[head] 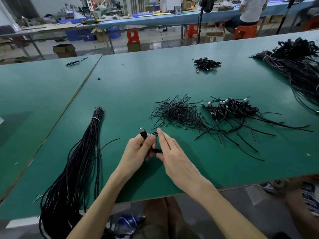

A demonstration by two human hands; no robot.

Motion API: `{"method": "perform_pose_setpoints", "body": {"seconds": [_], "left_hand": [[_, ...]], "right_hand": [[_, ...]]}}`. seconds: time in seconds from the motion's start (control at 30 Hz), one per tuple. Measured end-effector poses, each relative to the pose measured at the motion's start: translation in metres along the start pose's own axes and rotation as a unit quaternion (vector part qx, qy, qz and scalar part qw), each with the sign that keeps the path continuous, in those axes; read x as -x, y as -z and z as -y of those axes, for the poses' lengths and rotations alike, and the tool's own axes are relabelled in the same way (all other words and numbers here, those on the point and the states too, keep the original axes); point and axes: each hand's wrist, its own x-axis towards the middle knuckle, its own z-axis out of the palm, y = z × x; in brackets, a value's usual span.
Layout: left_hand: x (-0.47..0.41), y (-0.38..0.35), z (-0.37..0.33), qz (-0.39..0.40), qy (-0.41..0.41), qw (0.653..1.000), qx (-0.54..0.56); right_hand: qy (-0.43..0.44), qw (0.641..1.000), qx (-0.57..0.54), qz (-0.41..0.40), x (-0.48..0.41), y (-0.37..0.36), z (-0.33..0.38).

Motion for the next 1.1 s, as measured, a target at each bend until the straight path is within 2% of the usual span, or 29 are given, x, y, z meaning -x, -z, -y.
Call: {"method": "perform_pose_setpoints", "body": {"seconds": [0.27, 0.53, 0.7, 0.87, 0.97, 1.1], "left_hand": [[0.0006, 0.0005, -0.0015, 0.026, 0.011, 1.000, 0.012], [0.0018, 0.0083, -0.0036, 0.055, 0.066, 0.989, 0.119], [0.0030, 0.0083, -0.0033, 0.049, 0.080, 0.981, 0.172], [0.0023, 0.0067, -0.0039, 0.037, 0.087, 0.981, 0.172], [0.0013, 0.0057, -0.0043, 0.037, 0.096, 0.976, 0.192], [0.0006, 0.0061, -0.0015, 0.038, 0.090, 0.972, 0.213]], "right_hand": [[-0.001, 0.999, -0.050, -0.008, 0.0010, 0.0042, -0.0016], [0.005, 0.996, -0.088, 0.002, 0.0030, 0.0042, -0.0027], [-0.030, 0.995, -0.090, 0.011, 0.0004, 0.0053, -0.0045], [-0.063, 0.996, -0.058, 0.027, -0.0010, 0.0022, -0.0012], [-0.102, 0.990, -0.085, 0.046, -0.0021, 0.0039, 0.0000], [-0.106, 0.987, -0.109, 0.057, -0.0015, 0.0073, 0.0016]]}}
